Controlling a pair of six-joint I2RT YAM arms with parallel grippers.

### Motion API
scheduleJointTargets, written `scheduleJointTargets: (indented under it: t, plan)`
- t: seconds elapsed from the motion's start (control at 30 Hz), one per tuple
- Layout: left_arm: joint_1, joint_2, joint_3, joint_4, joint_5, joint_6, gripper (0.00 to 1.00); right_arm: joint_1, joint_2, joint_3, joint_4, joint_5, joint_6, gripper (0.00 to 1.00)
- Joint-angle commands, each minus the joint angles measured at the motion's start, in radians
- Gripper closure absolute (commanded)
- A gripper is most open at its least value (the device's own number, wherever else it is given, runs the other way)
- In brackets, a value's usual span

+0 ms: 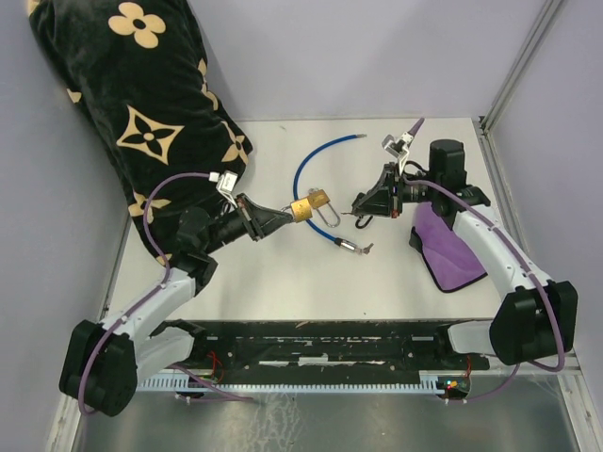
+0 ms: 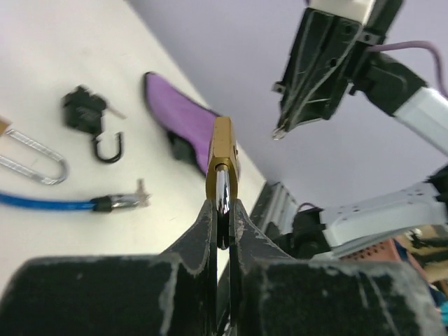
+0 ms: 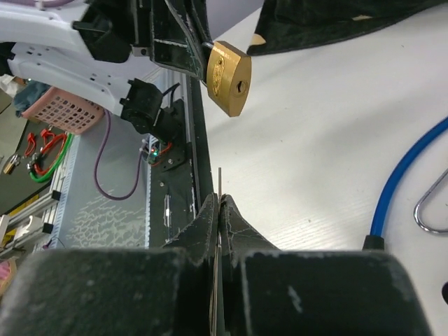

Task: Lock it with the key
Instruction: Place the key at the center of the board, then place the lock at the center of the board.

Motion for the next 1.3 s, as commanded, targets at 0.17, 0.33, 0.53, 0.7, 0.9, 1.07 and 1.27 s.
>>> scheduleJointTargets:
  t: [0.17, 0.33, 0.53, 0.7, 0.9, 1.07, 1.27]
  plan:
    - [0.134, -0.075, -0.132, -0.256, -0.186, 0.114, 0.97, 0.049, 0.090, -0.109, 0.191, 0.179, 0.122, 0.98]
    - [0.281, 0.022, -0.237, -0.105, -0.139, -0.076, 0.97, 0.223, 0.230, -0.085, 0.177, 0.307, 0.140, 0.97]
    - [0.352, 0.005, -0.284, -0.186, -0.257, -0.102, 0.97, 0.397, 0.474, 0.096, 0.171, 0.442, 0.199, 0.97]
    - [0.385, -0.038, -0.296, -0.305, -0.398, -0.100, 0.97, 0.477, 0.656, 0.256, 0.237, 0.577, 0.333, 0.96]
    - [0.389, -0.089, -0.316, -0.356, -0.510, -0.120, 0.97, 0.541, 0.815, 0.422, 0.192, 0.691, 0.412, 0.95]
    - [0.389, -0.071, -0.324, -0.325, -0.526, -0.151, 0.96, 0.591, 0.906, 0.526, 0.190, 0.706, 0.455, 0.94]
    - [0.389, -0.001, -0.295, -0.387, -0.522, -0.165, 0.79, 0.620, 0.997, 0.636, 0.133, 0.707, 0.478, 0.84]
